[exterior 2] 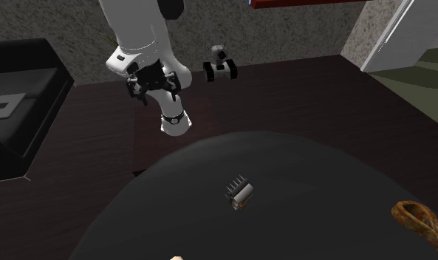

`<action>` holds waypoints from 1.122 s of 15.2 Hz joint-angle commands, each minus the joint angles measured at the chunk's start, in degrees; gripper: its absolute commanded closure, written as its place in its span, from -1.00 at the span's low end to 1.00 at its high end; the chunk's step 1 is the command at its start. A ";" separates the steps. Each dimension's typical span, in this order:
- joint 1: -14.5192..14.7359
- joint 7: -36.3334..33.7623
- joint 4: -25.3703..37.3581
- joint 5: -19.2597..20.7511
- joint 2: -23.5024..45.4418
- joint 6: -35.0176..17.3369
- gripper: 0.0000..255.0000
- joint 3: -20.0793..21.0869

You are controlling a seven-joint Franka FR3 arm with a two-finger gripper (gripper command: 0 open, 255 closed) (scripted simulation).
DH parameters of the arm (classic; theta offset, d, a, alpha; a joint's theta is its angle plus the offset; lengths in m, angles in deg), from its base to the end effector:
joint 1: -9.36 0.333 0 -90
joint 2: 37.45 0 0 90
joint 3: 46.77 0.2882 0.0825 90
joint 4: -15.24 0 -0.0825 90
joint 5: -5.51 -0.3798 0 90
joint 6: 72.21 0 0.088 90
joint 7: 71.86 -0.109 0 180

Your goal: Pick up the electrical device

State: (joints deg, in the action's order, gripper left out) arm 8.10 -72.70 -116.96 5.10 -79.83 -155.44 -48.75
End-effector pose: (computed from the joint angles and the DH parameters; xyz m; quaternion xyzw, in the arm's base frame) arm 0.3206 -0.0198 0.5667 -0.9978 0.0301 0.0574 0.0161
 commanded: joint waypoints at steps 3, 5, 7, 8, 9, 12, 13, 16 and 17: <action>0.70 -0.83 -1.72 -1.15 1.62 -3.55 -1.00 1.01; 1.43 -1.61 -3.15 -2.26 3.52 -7.13 -1.00 2.04; 2.17 -2.34 -4.30 -3.33 5.72 -10.72 -1.00 3.07; 2.54 -2.68 -4.76 -3.85 6.92 -12.52 -1.00 3.59; 2.92 -3.02 -5.14 -4.35 8.19 -14.32 -1.00 4.11; 4.03 -3.96 -5.84 -5.76 12.38 -19.66 -1.00 5.68; 4.40 -4.26 -5.91 -6.19 13.91 -21.42 -1.00 6.19; 5.47 -5.13 -5.68 -7.35 18.79 -26.57 -1.00 7.73; 5.80 -5.41 -5.45 -7.68 20.52 -28.24 -1.00 8.25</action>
State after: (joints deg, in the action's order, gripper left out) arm 13.48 -77.68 -122.50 -2.12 -60.94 -181.84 -41.11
